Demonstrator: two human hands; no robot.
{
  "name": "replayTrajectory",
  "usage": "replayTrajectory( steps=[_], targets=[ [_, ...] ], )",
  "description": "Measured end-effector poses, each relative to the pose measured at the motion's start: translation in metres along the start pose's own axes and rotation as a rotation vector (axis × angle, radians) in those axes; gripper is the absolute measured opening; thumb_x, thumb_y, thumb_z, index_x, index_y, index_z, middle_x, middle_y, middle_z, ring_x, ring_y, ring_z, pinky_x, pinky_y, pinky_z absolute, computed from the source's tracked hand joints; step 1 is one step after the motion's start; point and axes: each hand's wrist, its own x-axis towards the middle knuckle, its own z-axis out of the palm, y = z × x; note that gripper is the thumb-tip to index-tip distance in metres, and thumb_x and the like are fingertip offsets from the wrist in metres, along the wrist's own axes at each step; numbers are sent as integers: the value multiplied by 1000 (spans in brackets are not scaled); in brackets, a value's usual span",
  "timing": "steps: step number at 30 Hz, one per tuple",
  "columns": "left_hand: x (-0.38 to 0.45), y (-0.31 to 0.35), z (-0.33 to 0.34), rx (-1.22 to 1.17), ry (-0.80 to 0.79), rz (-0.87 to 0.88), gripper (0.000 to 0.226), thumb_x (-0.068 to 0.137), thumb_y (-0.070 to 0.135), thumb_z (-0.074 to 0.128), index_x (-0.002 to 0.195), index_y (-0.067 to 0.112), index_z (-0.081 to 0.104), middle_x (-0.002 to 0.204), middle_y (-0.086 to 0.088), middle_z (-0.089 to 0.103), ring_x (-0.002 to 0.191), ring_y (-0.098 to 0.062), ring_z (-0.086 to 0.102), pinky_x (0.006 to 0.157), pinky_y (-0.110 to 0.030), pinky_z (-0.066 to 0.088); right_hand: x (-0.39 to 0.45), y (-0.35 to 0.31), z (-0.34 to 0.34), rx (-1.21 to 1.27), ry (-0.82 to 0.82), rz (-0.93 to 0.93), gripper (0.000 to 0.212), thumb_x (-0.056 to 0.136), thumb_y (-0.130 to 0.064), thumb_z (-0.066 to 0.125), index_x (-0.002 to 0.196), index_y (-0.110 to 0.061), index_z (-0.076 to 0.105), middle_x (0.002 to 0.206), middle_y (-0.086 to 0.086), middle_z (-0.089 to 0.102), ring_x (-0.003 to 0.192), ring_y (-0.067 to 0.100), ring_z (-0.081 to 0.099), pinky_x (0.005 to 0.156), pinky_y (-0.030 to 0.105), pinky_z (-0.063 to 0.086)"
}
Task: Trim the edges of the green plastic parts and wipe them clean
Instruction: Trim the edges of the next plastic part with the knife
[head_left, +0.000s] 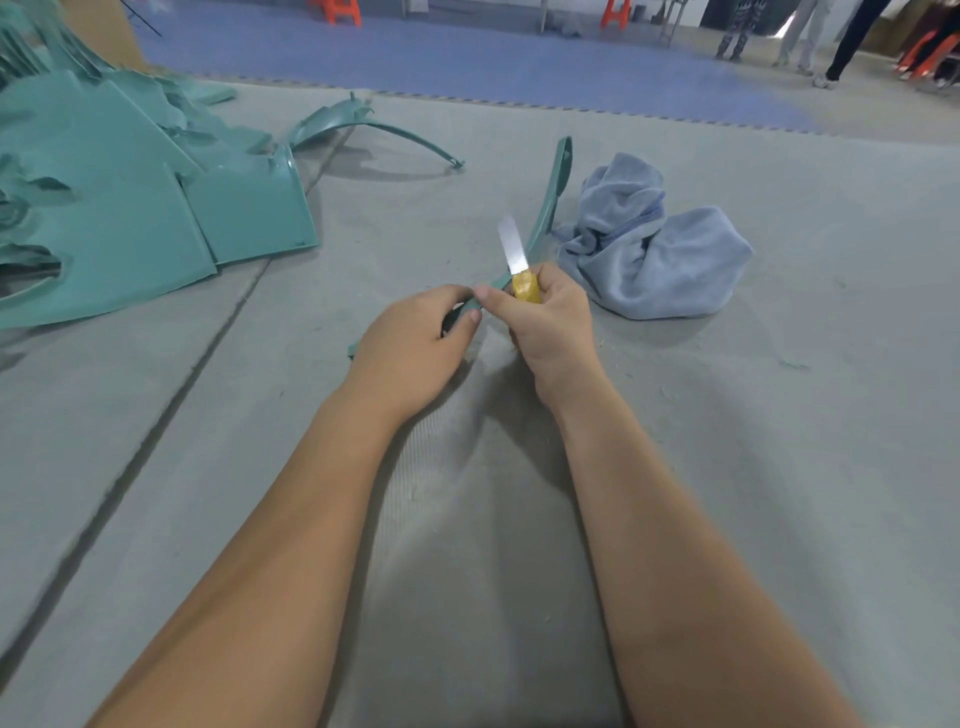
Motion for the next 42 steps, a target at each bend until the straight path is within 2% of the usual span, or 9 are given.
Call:
replayTrajectory(
  steps=[4,7,13,19,23,27,33,38,42],
  targets=[
    [2,0,-6,-63,9,9,27,101,25,45,117,24,66,91,7,65,86,-15,57,70,-29,39,-3,-5,1,35,-37,17,34,81,-21,77,67,-20,46,52,-9,39,46,6,32,46,18,28],
    [5,-12,-18,1,24,-17,26,99,25,48,117,22,66,87,7,61,85,-17,56,69,-30,37,-1,-13,1,236,-31,187,29,88,-40,60,73,-16,56,51,-3,41,43,9,31,42,21,24],
    [1,-18,-20,5,-91,-189,15,83,34,48,90,31,60,78,10,63,73,-14,59,67,-36,50,-4,-10,-7,225,-125,142,42,99,-35,52,60,-29,65,61,-2,52,50,11,40,50,24,30],
    [0,-4,-2,152,36,35,39,91,43,53,128,31,52,105,0,65,91,-22,60,75,-34,46,-5,-8,-5,39,-219,92,35,101,-28,52,70,-13,59,55,1,51,46,13,40,45,22,30],
    [2,-3,-2,152,92,42,29,98,38,46,121,33,62,77,-3,56,80,-28,56,67,-37,41,-7,-11,-6,28,-269,61,29,99,-21,53,73,-11,59,50,4,42,42,8,32,40,18,23],
    [4,-8,-9,133,228,15,31,97,31,41,114,21,65,90,-2,60,90,-30,57,82,-38,36,-7,-14,-11,46,-246,22,29,99,-13,53,71,-10,60,46,-3,38,41,5,30,40,15,23],
    [0,-6,-12,75,229,11,23,99,33,47,106,25,67,85,2,67,79,-23,58,66,-37,45,-11,-16,-2,-34,-210,-44,28,97,-12,57,70,-10,63,45,-1,35,41,6,28,43,15,24],
    [-1,-8,-10,29,246,-1,27,97,38,52,79,24,66,57,8,45,62,-18,45,54,-31,29,-13,-15,7,-158,-184,-70,33,96,-14,59,63,-16,60,45,-5,36,45,8,29,48,21,25],
    [-4,-7,-10,6,255,1,24,95,40,51,96,30,73,60,14,49,65,-12,47,54,-27,30,-12,-19,3,-158,-115,-98,33,96,-14,59,64,-17,61,50,0,39,48,9,32,51,23,28]
  ],
)
